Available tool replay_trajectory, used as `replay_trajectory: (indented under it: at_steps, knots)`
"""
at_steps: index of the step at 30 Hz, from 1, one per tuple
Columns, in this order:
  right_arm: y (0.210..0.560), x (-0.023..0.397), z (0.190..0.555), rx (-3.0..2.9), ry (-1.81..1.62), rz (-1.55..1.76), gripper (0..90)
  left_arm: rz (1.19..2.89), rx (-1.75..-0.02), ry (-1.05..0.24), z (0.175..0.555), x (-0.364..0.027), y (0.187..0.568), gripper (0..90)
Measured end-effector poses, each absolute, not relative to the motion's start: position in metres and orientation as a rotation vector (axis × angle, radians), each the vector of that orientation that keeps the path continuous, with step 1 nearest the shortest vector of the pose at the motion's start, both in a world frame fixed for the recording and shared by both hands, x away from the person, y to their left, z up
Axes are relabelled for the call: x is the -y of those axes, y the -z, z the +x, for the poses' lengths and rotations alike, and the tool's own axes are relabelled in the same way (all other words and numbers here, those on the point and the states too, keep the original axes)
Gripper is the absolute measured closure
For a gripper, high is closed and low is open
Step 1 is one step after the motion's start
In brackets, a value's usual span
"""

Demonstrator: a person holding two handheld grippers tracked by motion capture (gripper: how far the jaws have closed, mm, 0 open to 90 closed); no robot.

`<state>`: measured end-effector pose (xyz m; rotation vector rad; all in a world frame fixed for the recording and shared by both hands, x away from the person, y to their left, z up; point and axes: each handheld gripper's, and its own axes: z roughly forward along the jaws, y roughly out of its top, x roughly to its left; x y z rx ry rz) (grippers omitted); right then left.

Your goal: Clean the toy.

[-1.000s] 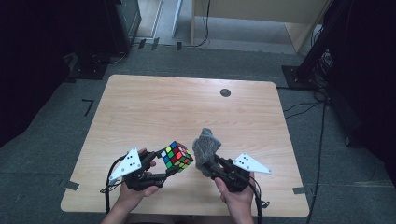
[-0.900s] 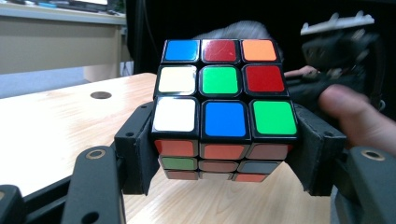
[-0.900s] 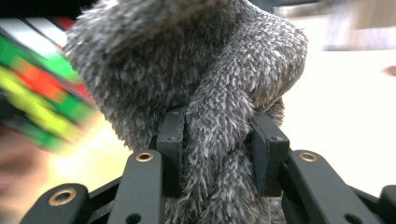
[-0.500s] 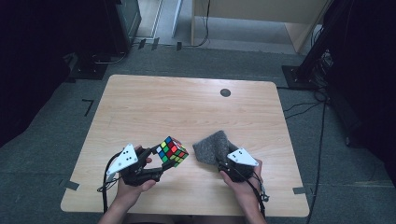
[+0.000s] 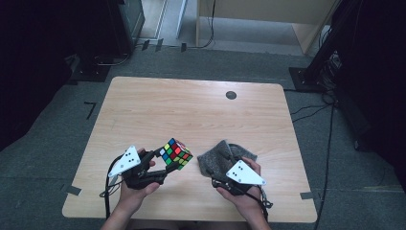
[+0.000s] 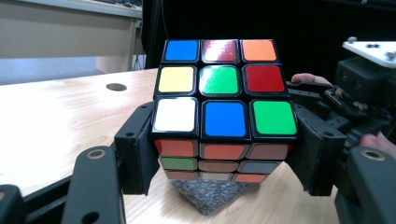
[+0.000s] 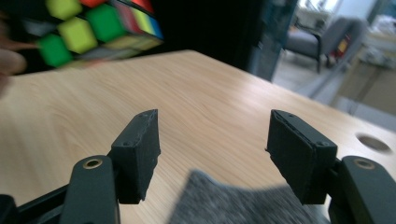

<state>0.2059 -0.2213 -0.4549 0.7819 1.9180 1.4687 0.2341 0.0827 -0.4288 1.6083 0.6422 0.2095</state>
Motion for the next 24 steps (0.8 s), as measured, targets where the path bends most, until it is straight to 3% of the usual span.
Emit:
replay_trajectory:
  at_steps: [10,24]
  knots:
    - [0.458,0.191,0.193,-1.941,-1.497,0.539,30.8,1.633,-0.648,-0.187,0.234,-0.073,0.429,34.6]
    - [0.461,0.179,0.191,-1.867,-1.42,0.46,25.1,1.641,-0.65,-0.135,0.232,-0.063,0.428,34.6]
